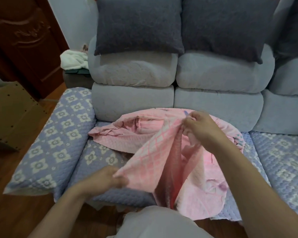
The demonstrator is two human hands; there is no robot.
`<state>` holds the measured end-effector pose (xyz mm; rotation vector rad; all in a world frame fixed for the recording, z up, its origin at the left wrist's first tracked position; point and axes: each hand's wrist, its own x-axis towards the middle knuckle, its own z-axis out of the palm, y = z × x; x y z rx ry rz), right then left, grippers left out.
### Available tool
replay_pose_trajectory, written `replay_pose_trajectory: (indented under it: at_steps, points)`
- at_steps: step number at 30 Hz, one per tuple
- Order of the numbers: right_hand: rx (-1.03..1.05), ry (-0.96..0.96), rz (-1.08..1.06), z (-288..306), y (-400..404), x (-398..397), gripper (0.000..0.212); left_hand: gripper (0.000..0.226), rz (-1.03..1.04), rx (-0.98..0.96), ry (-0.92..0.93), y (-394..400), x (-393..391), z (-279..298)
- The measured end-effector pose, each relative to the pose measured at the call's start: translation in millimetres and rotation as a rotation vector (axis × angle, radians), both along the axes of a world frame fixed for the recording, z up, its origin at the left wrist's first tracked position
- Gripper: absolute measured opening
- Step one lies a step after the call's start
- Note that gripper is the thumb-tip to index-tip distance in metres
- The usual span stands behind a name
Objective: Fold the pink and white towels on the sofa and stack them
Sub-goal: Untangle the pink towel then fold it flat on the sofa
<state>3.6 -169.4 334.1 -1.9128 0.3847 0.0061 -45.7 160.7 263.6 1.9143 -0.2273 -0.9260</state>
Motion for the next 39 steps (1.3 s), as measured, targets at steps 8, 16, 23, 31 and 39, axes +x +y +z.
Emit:
replay_pose_trajectory:
  at_steps: [8,16,23,31,39]
  points:
    - [-0.405,0.044,-0.018,22.7,0.5,91.3,0.023,0.038,0.971,-0.739,0.152,-41.9,94.5,92.7]
    - [-0.420,-0.505,-0.287,86.0,-40.0,77.0,0.017,0.030,0.959,-0.547,-0.386,-41.4,92.7,144.3]
    - [-0.485,-0.293,-0.776,23.7,-126.9,3.8,0.027,0.020,1.290,-0.358,-0.314,-34.9,64.7,83.2]
    - [-0.299,-0.348,-0.187,41.0,39.5,-32.2,0.011,0.009,0.606,-0.454,-0.304,-155.3,22.7,69.7]
    - [-0.070,-0.175,-0.149,-19.5,62.0,-82.1,0.036,0.027,0.535,-0.252,-0.387,-148.2,-23.2,49.1]
